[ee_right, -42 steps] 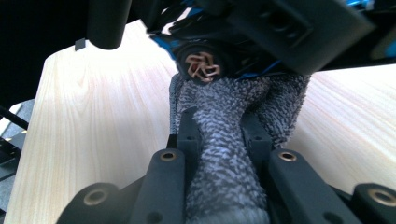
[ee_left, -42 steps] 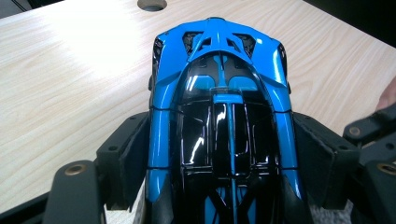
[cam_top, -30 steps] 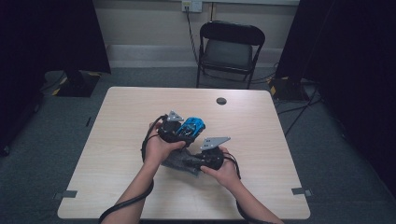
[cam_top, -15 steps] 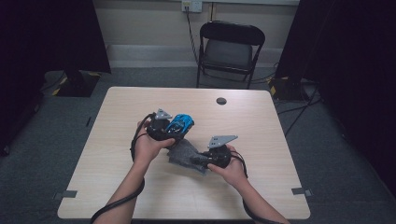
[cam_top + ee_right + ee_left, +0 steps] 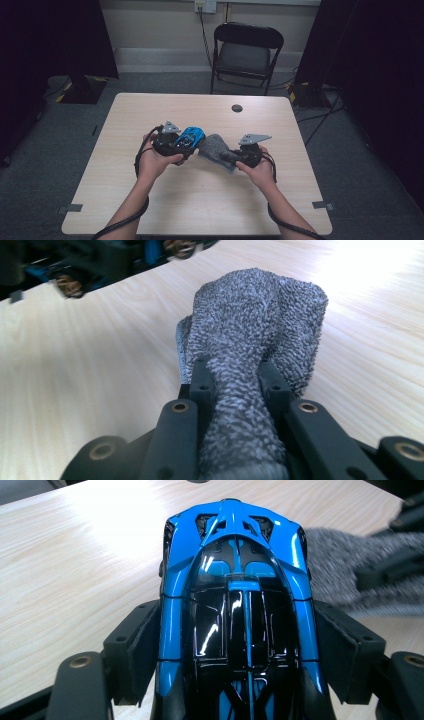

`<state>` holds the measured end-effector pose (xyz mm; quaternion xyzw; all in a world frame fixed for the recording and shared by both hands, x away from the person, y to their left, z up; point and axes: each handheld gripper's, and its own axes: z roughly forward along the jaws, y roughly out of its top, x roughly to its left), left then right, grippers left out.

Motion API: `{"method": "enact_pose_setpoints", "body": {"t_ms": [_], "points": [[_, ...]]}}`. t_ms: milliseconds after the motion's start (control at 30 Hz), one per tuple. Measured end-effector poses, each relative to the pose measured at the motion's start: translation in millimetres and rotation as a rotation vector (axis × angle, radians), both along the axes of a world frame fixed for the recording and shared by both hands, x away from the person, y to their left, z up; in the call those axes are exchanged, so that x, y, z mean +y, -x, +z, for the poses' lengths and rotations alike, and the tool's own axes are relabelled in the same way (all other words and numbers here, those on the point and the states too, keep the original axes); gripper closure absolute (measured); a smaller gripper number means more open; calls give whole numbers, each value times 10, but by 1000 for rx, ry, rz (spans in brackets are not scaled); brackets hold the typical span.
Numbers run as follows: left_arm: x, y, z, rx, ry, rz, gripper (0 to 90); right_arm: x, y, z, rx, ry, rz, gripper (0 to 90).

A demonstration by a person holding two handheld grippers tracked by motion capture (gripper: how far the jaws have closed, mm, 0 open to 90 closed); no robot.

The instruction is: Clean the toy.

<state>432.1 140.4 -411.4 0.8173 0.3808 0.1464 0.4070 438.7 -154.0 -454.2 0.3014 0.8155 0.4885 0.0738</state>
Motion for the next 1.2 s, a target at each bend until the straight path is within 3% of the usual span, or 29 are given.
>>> {"method": "enact_pose_setpoints", "body": {"t_ms": [100, 400, 700, 1200], "points": [[-33, 23, -34, 6, 1, -6, 260, -27, -33, 15, -7, 14, -21, 744], [-152, 108, -93, 3, -4, -50, 260, -57, -108, 65, -9, -7, -74, 744], [-185, 127, -114, 4, -14, -74, 260, 56, -104, 89, -14, -18, -51, 745], [-190, 122, -88, -7, -10, -64, 260, 161, -66, 61, -3, -39, -19, 745]]}}
